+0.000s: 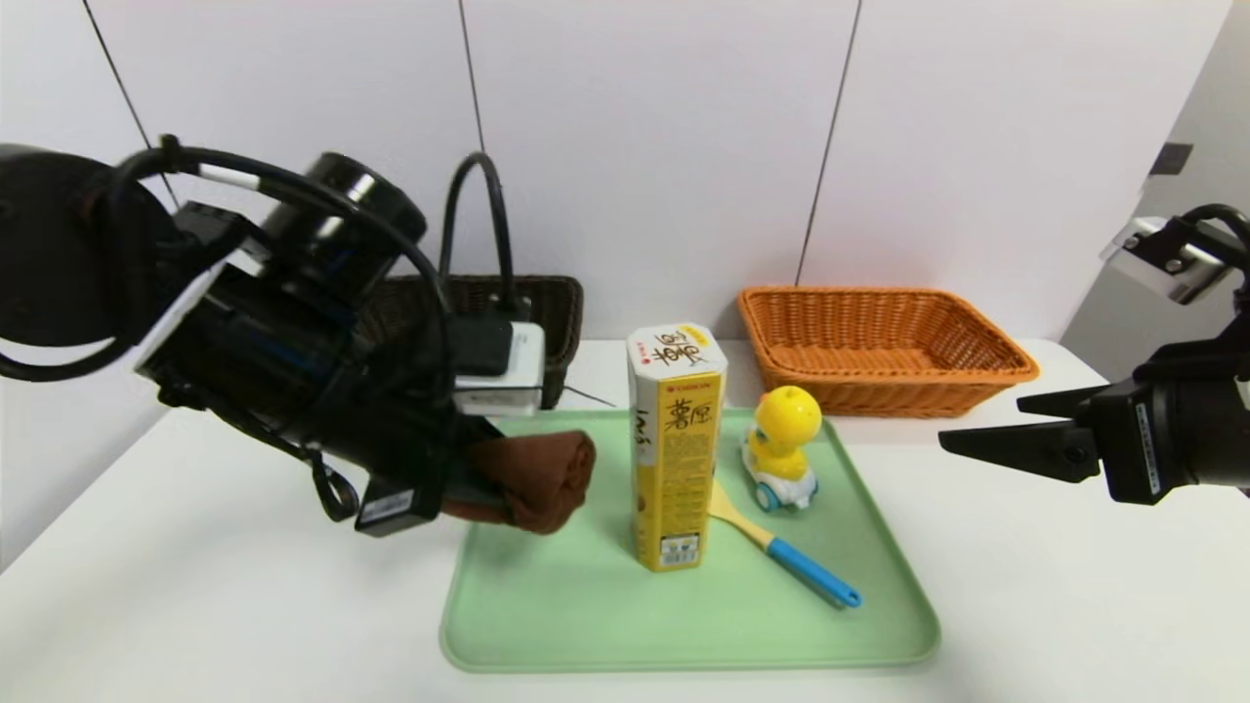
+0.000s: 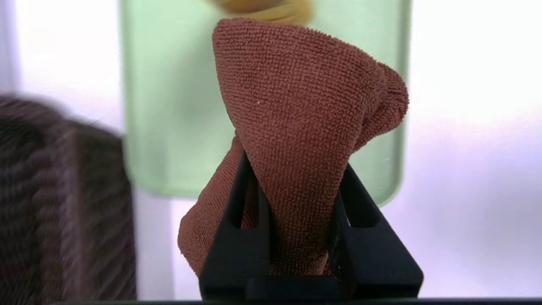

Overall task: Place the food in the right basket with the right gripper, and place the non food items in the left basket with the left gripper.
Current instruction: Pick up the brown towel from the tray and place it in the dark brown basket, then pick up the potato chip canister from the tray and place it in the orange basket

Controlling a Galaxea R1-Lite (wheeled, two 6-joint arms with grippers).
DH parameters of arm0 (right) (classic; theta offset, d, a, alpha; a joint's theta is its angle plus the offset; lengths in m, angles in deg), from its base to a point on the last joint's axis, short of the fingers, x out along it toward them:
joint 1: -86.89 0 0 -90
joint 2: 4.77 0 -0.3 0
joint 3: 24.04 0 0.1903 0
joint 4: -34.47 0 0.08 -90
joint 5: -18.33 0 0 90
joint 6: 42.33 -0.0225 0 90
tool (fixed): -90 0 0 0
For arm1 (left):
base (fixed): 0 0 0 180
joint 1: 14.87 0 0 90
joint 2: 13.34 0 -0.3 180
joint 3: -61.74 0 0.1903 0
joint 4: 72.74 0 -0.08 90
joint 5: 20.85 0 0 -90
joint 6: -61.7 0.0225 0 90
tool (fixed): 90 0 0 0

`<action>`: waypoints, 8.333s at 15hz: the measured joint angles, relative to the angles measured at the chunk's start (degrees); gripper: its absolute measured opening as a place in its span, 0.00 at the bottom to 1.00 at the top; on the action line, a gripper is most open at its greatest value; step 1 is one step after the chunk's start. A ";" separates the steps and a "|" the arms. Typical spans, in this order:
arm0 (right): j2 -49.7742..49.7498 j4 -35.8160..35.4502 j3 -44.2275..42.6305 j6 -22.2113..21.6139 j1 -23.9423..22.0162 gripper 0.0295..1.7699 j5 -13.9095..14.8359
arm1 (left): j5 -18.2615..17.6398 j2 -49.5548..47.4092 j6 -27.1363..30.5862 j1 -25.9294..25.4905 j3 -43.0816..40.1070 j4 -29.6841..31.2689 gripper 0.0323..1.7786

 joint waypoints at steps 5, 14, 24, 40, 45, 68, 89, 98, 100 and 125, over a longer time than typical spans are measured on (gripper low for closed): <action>0.28 0.00 0.04 -0.05 -0.01 0.96 0.00 | 4.22 -1.63 -12.73 -7.81 2.13 16.24 0.20; -0.13 -0.04 1.16 0.00 0.13 0.96 0.01 | 7.22 13.39 -16.31 -18.64 17.87 21.42 0.20; -0.13 -0.09 1.27 -0.07 0.10 0.96 -0.02 | 7.66 23.63 -16.34 -21.11 24.43 21.05 0.40; -0.16 -0.20 1.71 -0.79 -0.04 0.96 0.17 | 7.61 17.03 -35.28 -18.14 27.29 19.81 0.89; -0.82 -0.23 1.40 -1.82 -0.09 0.96 0.17 | 8.05 6.17 -51.08 -10.12 14.51 20.46 0.92; 9.96 -39.66 8.27 5.99 20.03 0.96 -7.58 | 8.13 -28.50 -53.61 2.86 -35.33 34.29 0.95; 27.87 -65.51 10.78 5.05 25.30 0.96 -0.02 | 8.18 -28.26 -53.61 1.76 -37.32 34.29 0.95; 29.17 -65.51 10.59 4.74 25.84 0.66 0.63 | 8.13 -27.56 -53.60 1.76 -37.29 34.37 0.95; 28.65 -65.46 10.58 4.57 25.80 0.57 0.91 | 8.11 -27.38 -53.53 1.76 -37.27 34.37 0.95; 25.28 -47.60 -16.35 2.54 5.81 0.45 21.66 | 7.72 -27.38 -53.22 1.76 -37.07 34.39 0.95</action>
